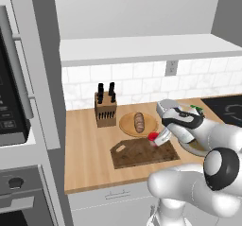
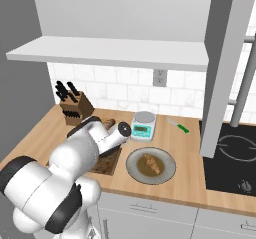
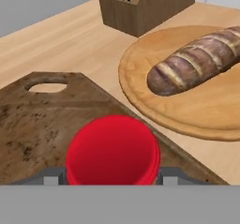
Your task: From the different types of pastries on the counter, select a croissant and place it on the cutting board. Then retrieve a jar of jam from the cabinet and place it alongside the croissant on the cutting board.
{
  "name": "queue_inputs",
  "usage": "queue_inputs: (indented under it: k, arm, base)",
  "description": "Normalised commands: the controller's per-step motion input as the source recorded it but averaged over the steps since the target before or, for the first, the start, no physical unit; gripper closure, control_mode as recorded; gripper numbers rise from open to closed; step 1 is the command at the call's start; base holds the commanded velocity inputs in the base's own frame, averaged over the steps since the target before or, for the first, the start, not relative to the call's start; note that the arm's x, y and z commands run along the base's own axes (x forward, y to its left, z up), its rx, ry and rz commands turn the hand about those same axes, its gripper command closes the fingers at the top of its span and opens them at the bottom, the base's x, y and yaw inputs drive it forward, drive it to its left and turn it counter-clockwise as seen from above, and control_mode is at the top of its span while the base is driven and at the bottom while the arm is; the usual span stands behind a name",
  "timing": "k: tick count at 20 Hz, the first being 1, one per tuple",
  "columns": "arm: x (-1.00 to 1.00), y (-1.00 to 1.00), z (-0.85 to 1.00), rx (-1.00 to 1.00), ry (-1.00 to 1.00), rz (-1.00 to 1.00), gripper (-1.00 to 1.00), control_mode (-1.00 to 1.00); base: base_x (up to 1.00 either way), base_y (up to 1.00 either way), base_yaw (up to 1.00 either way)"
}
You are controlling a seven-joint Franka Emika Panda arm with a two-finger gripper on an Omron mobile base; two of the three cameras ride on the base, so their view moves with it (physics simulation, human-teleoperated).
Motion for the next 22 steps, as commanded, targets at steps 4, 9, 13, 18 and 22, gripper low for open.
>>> queue_inputs:
  k: [4,9,13,18,22]
  arm:
    - [0.00,0.20,-0.36,0.00,0.00,0.01,1.00,-1.00]
    - [-0.03,0.38,-0.32,0.00,0.01,0.05,1.00,-1.00]
    - [-0.93,0.05,0.00,0.00,0.10,0.02,1.00,-1.00]
    - [-0.36,0.05,-0.01,0.00,0.02,0.00,1.00,-1.00]
    - [0.04,0.31,0.00,0.00,-0.17,0.00,1.00,-1.00]
  base:
    - [0.00,0.00,0.00]
    - [0.00,0.00,0.00]
    - [0.00,0.00,0.00]
    - [0.00,0.00,0.00]
    - [0.00,0.00,0.00]
